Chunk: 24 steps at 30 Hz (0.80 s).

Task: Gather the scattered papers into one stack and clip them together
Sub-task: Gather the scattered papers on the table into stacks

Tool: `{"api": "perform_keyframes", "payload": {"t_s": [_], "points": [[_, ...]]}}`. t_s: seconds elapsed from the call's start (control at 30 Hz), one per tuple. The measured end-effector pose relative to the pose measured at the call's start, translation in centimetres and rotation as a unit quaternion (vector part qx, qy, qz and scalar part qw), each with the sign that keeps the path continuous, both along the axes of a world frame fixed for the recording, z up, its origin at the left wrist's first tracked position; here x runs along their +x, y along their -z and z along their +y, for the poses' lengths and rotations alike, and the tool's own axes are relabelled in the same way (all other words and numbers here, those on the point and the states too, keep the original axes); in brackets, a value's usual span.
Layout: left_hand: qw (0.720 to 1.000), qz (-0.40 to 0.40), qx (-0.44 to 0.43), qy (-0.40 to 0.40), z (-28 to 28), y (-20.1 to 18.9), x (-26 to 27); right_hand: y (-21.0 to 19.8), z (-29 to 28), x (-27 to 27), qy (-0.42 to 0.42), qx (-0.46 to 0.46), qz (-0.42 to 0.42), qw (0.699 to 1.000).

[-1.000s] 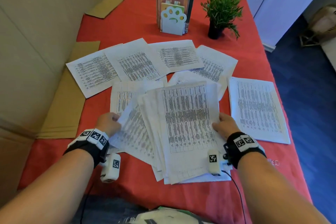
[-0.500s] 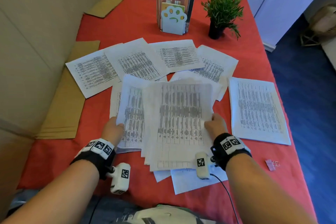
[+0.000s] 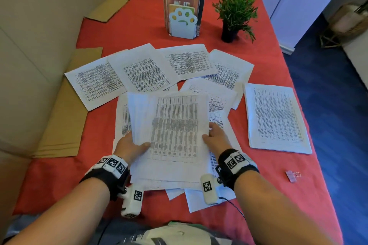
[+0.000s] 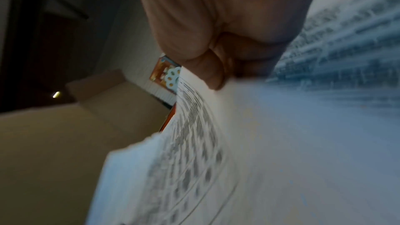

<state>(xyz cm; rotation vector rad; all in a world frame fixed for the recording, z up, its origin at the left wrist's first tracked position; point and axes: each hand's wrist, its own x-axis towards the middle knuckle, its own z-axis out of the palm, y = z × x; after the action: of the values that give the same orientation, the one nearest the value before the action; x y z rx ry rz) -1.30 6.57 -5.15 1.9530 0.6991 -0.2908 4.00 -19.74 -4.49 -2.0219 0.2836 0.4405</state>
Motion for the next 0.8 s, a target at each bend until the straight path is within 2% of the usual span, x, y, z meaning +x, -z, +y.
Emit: {"api": "perform_keyframes", "payload": {"t_s": [0.1, 0.17, 0.2, 0.23, 0.3, 0.4, 0.53, 0.6, 0.8], "points": [[0.995, -0.014, 0.022, -0.100, 1.0, -0.2, 0.6, 0.0, -1.7, 0.4, 0.012, -0.164, -0.031, 0.986], [0.987, -0.021, 0.048, -0.153, 2.1, -0.5, 0.8, 0.0, -3.4, 0.2, 0.047, -0.290, -0.006, 0.956], [0.984, -0.018, 0.065, -0.164, 2.6, -0.5, 0.8, -0.1, -4.1, -0.1, 0.058, -0.320, 0.018, 0.945], [0.983, -0.007, 0.084, -0.163, 3.2, -0.4, 0.8, -0.1, -4.6, -0.4, 0.062, -0.323, 0.039, 0.943], [0.982, 0.007, 0.110, -0.155, 3.7, -0.5, 0.8, 0.5, -5.0, -0.6, 0.057, -0.276, 0.045, 0.958], [0.983, 0.019, 0.120, -0.137, 3.8, -0.2, 1.0, 0.6, -4.4, -0.7, 0.038, -0.183, -0.015, 0.982], [0.989, 0.003, 0.100, -0.113, 3.3, -0.1, 1.0, 0.1, -3.0, -0.8, 0.000, -0.103, -0.054, 0.993], [0.989, -0.016, 0.096, -0.112, 3.2, 0.1, 0.8, 0.0, -2.3, -0.7, -0.020, -0.099, -0.050, 0.994], [0.988, -0.049, 0.102, -0.103, 3.1, 0.3, -0.1, 0.2, -1.2, -0.3, -0.050, -0.167, -0.031, 0.984]]}}
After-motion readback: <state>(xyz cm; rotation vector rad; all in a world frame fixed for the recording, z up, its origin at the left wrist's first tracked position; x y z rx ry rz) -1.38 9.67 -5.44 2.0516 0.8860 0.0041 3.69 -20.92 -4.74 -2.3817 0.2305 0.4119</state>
